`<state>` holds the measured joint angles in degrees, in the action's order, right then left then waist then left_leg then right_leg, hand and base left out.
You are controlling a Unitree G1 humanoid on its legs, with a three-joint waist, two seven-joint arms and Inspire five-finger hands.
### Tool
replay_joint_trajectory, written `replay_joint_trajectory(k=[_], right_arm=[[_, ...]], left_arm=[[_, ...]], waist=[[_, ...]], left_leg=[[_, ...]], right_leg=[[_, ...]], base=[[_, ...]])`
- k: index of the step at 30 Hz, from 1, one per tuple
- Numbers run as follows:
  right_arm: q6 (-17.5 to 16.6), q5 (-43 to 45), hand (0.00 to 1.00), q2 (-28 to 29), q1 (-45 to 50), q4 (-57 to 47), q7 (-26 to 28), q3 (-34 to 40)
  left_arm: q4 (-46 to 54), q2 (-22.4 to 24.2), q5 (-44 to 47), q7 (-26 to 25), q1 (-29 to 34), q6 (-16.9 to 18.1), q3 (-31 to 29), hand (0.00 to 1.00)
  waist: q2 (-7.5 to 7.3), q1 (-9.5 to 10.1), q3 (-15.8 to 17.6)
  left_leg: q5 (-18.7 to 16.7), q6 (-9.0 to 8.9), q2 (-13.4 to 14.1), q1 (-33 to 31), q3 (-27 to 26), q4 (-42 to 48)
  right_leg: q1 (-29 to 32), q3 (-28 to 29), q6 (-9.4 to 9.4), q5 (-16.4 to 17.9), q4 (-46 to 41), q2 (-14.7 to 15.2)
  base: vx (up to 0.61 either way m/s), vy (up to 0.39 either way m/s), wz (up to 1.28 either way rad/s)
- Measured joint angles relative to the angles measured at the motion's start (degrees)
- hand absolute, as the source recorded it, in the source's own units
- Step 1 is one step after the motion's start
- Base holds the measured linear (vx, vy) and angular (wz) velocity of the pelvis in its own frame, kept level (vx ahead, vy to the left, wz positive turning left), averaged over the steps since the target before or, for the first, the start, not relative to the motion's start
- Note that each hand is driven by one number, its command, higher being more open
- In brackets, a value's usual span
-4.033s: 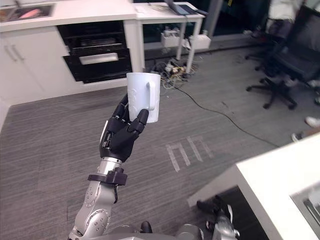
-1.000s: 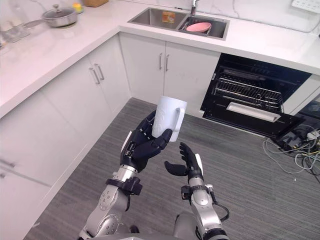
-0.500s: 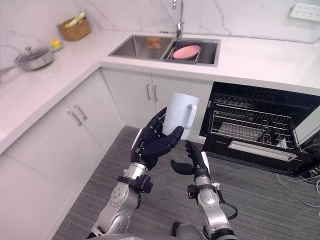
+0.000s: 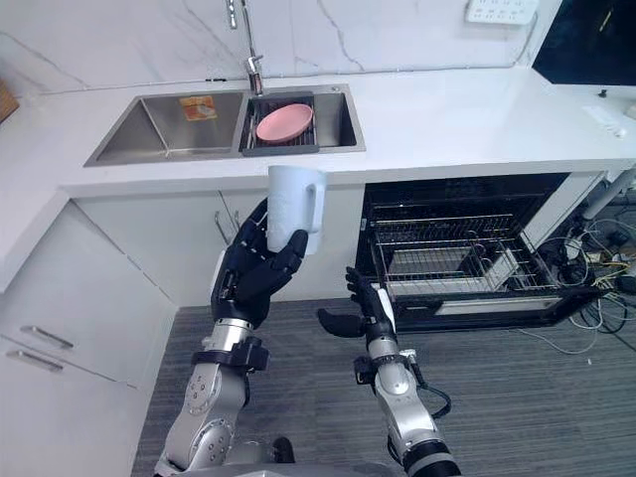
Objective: Walk over to the sink, pick up the cup, carry it to the dishwasher, place the cup inside the dishwasher, then close the dishwasher door
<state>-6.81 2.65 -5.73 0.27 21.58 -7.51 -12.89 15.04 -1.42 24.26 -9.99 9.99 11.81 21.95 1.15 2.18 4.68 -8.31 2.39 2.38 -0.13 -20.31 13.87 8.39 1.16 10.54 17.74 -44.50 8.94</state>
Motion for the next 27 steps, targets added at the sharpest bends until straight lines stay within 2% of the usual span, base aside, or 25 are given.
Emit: replay_joint_trajectory(k=[1,3,4,5,6,7,8,10,12,13,14,15,16,17,18,19,20,21,22,24,27], right_arm=[[-0.1,0.0,0.90,0.5,-0.2,0.0,0.0,0.0],[-0.2,0.0,0.90,0.6,-1.4,-0.1,0.0,0.0],[-0.2,0.0,0.90,0.7,-2.0,-0.5,0.0,0.0],[-0.2,0.0,0.90,0.7,-1.9,-1.2,0.0,0.0],[-0.4,0.0,0.90,0.0,-1.4,-2.8,0.0,0.2],[-0.3,0.0,0.90,-0.9,-1.0,-2.8,-0.1,0.5],[-0.2,0.0,0.90,-0.9,-0.6,-3.1,-0.1,0.9],[-0.2,0.1,0.90,-1.3,2.0,-7.7,-0.6,1.6],[-0.3,0.2,0.90,-1.5,2.6,-10.0,-0.6,1.9],[-0.4,0.3,0.90,-1.4,2.7,-11.5,-0.7,3.0],[-0.6,0.5,0.90,-1.4,2.7,-12.5,-1.0,4.2],[-1.0,0.6,0.90,-1.4,2.6,-13.0,-1.4,5.6],[-1.0,0.6,0.90,-1.4,2.7,-13.0,-1.5,6.0],[-1.0,0.9,0.90,-1.6,2.7,-13.0,-1.6,6.1],[-1.0,2.3,0.90,-1.6,2.8,-13.0,-1.5,6.0],[-1.0,2.8,0.90,-1.6,3.0,-13.0,-1.5,5.9],[-1.0,3.0,0.90,-1.6,3.4,-13.1,-1.2,5.9],[-1.2,3.8,0.90,-1.7,4.0,-13.0,-0.6,5.9],[-1.2,5.5,0.90,-0.4,5.5,-13.6,0.0,5.8],[-1.5,8.9,0.90,1.0,6.3,-14.9,0.9,5.9],[-1.5,13.7,0.90,1.9,7.2,-17.9,3.1,5.7]], left_arm=[[0.2,0.0,-0.8,0.0,-0.2,0.3,0.2,0.30],[0.2,0.0,-1.0,0.0,-0.6,1.2,0.7,0.30],[0.2,-0.3,-1.0,0.0,-0.7,1.3,0.7,0.30],[0.2,-0.5,-1.0,0.0,-0.8,1.3,0.8,0.30],[-0.7,-0.5,-1.0,0.0,-1.2,1.4,1.0,0.30],[-2.4,-0.3,-1.0,0.0,-1.1,1.0,0.9,0.30],[-2.9,-0.3,-1.1,0.0,-1.1,0.8,0.9,0.30],[-3.7,-0.1,-1.1,0.1,-1.1,0.8,0.2,0.30],[-3.9,0.0,-1.1,0.1,-1.1,0.9,-1.2,0.30],[-4.2,0.1,-1.1,0.1,-1.1,0.9,-1.8,0.30],[-4.2,0.2,-1.1,0.1,-1.2,0.9,-1.9,0.30],[-4.4,0.4,-1.2,0.2,-1.1,0.9,-1.8,0.30],[-4.5,0.4,-1.2,0.2,-1.1,0.8,-1.8,0.30],[-4.5,0.3,-1.5,0.0,-1.1,0.9,-1.9,0.30],[-4.5,0.3,-1.9,-0.1,-1.1,0.9,-2.1,0.30],[-4.5,0.3,-2.0,-0.1,-1.1,0.8,-2.2,0.30],[-4.5,0.3,-2.0,-0.3,-1.1,0.9,-2.2,0.30],[-4.7,0.3,-2.6,-0.5,-1.2,1.1,-2.6,0.30],[-5.6,-0.6,-3.1,-0.8,-1.3,1.2,-3.6,0.30],[-7.2,-0.9,-3.5,-1.4,-2.1,1.1,-5.4,0.30],[-10.2,-1.4,-3.5,-2.4,-2.3,0.9,-8.2,0.30]], waist=[[0.08,-0.32,0.0],[-0.01,-0.83,-0.1],[-0.38,-1.35,-0.3],[-0.99,-1.54,-0.3],[-1.05,-2.05,0.2],[0.54,-1.95,0.0],[0.80,-2.00,0.0],[1.86,-1.82,0.4],[1.54,-1.77,0.4],[0.97,-1.89,0.2],[0.94,-1.89,0.2],[0.70,-1.87,0.3],[0.62,-1.85,0.4],[0.64,-1.88,0.3],[0.76,-1.92,0.3],[0.88,-1.93,0.2],[1.46,-1.86,-0.2],[1.67,-1.60,-0.9],[-0.11,-2.02,-2.0],[-1.34,-3.65,-2.2],[-1.66,-3.88,-2.0]], left_leg=[[0.0,-0.11,0.2,2.5,-0.5,-2.2],[-0.5,-1.04,0.4,4.0,-1.4,-3.5],[-1.4,-2.08,0.2,4.2,-1.7,-2.7],[-2.5,-2.63,-0.1,4.1,-1.7,-1.4],[-5.6,-3.64,0.6,3.7,-1.6,2.9],[-6.9,-5.24,3.3,2.8,-2.2,8.4],[-6.9,-5.27,4.8,1.8,-2.6,12.0],[-5.0,-5.17,12.5,-2.4,-3.9,28.3],[-1.7,-4.72,15.1,-4.6,-3.1,35.8],[-4.8,-5.61,14.3,-5.5,-2.2,34.9],[-6.9,-5.44,13.2,-6.6,-1.3,32.8],[-8.8,-5.68,10.9,-8.0,1.2,28.1],[-8.9,-5.96,9.6,-8.5,2.8,25.2],[-8.7,-6.28,7.2,-9.2,6.5,18.5],[-7.2,-6.68,5.5,-9.4,10.2,12.1],[-5.3,-6.63,4.9,-9.1,11.6,8.6],[0.0,-6.26,4.5,-8.3,13.1,3.2],[6.4,-6.25,4.9,-7.9,13.3,1.4],[6.0,-5.83,3.4,-7.6,11.8,1.6],[6.1,-4.69,1.8,-6.7,10.5,-0.8],[6.9,-3.60,-0.2,-2.7,7.1,-5.3]], right_leg=[[2.0,-5.5,-3.45,1.0,-0.7,1.6],[4.7,-12.7,-7.30,1.4,3.6,3.6],[5.2,-16.6,-10.24,-1.4,10.0,3.9],[5.4,-17.3,-11.18,-4.3,12.8,3.9],[5.0,-17.4,-9.96,-5.3,13.2,3.9],[3.4,-17.0,-10.27,-4.7,14.6,2.0],[2.6,-16.9,-10.49,-4.5,15.5,1.0],[-1.1,-15.3,-12.71,-3.3,18.5,-4.0],[-3.1,-12.9,-13.57,-2.9,19.8,-5.5],[-3.8,-10.7,-13.16,-3.1,20.4,-5.5],[-4.2,-9.2,-12.88,-3.3,21.0,-5.3],[-5.2,-7.4,-12.64,-3.4,21.9,-4.8],[-5.8,-6.3,-12.52,-3.5,22.3,-4.6],[-6.9,-4.7,-12.44,-3.5,22.9,-4.3],[-7.8,-3.7,-12.38,-3.5,23.1,-4.1],[-8.3,-3.4,-12.31,-3.5,23.1,-4.1],[-9.0,-2.8,-10.82,-3.4,23.1,-4.4],[-9.8,-1.8,-8.65,-2.0,23.5,-4.7],[-10.4,-0.9,-7.62,-1.3,24.5,-3.0],[-10.2,-0.1,-6.65,-1.9,26.0,-1.2],[-11.5,2.3,-4.83,-3.0,29.4,0.6]], base=[[0.22,0.089,-0.25],[0.20,0.006,-0.22],[0.20,-0.038,-0.17],[0.24,-0.086,-0.09],[0.29,-0.146,-0.18],[0.29,-0.164,-0.24],[0.23,-0.149,-0.45],[0.25,-0.141,-0.68],[0.27,-0.072,-0.85],[0.32,-0.014,-0.93],[0.35,0.034,-0.98],[0.28,0.076,-0.77],[0.28,0.128,-0.83],[0.27,0.176,-0.83],[0.26,0.197,-0.82],[0.26,0.240,-0.74],[0.25,0.271,-0.82],[0.28,0.274,-0.86],[0.22,0.208,-0.62],[0.14,0.190,-0.29],[0.06,0.140,-0.42]])
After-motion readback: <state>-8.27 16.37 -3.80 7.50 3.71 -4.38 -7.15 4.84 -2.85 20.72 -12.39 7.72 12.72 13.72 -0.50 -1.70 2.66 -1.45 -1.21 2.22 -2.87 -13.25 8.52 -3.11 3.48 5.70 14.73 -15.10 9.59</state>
